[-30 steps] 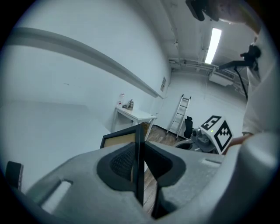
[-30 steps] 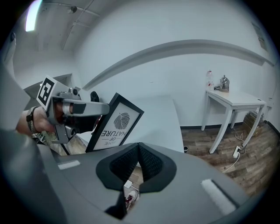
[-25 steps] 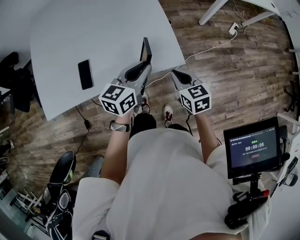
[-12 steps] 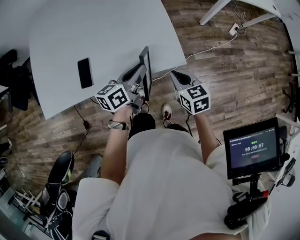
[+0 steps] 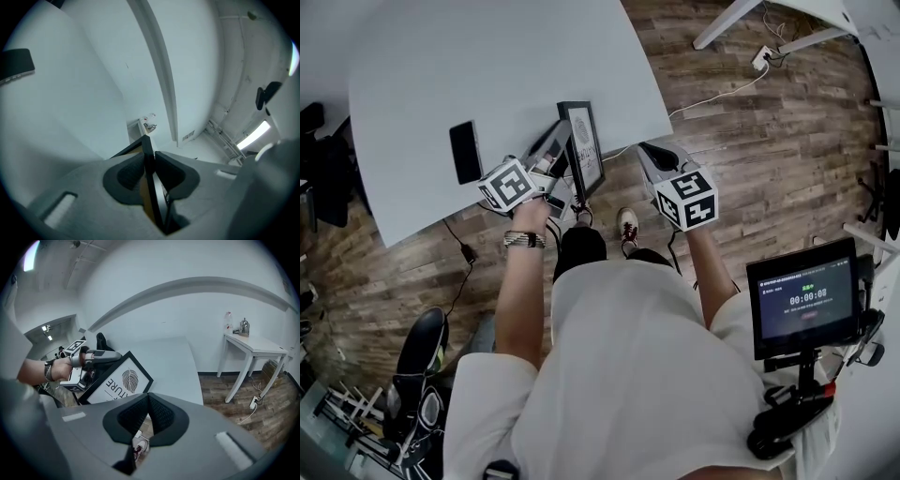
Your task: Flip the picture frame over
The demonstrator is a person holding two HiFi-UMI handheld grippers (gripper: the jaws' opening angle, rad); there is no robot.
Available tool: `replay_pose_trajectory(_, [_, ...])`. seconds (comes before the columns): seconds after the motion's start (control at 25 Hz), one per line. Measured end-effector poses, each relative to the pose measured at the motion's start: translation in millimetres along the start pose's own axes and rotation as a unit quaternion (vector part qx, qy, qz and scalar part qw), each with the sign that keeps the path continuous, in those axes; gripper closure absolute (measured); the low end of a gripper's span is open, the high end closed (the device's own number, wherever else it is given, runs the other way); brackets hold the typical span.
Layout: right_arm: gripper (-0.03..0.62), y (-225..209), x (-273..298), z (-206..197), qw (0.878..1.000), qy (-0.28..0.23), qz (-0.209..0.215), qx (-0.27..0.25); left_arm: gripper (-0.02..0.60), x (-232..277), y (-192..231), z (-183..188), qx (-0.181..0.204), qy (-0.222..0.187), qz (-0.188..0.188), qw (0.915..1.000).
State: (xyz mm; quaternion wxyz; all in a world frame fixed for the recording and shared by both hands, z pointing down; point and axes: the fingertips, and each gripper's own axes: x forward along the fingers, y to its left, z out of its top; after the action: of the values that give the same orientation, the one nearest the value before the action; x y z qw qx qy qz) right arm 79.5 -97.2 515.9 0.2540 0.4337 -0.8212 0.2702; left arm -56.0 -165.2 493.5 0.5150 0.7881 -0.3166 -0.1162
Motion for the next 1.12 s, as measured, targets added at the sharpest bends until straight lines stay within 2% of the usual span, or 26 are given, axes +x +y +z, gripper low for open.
replay_pose_trajectory(0.28, [0.591,4.9,6.9,2.2,1.000,0.009,0.007,-0.007,0.499,-11.8,16.9,10.3,-0.014,-0.003,0.006,0.9999])
replay_pose_trajectory(0.56, [0.592,25.5,31.2,11.0,0.999,0.028,0.023,-0.015,0.511,-38.3,45.7,27.2,0.018,0.001,0.057,0.9982])
replay_pose_trajectory(0.84, [0.591,32.4,65.1,-6.8,0.997,0.064,0.030,-0.016,0.512,-51.0,76.3,25.8,-0.006,-0.007,0.073,0.9973])
replay_pose_trajectory(1.12, [0.591,35.5,96.3,-22.6,0.995,0.096,0.033,-0.007,0.512,-54.8,105.9,25.9,-0.012,0.000,0.079,0.9968])
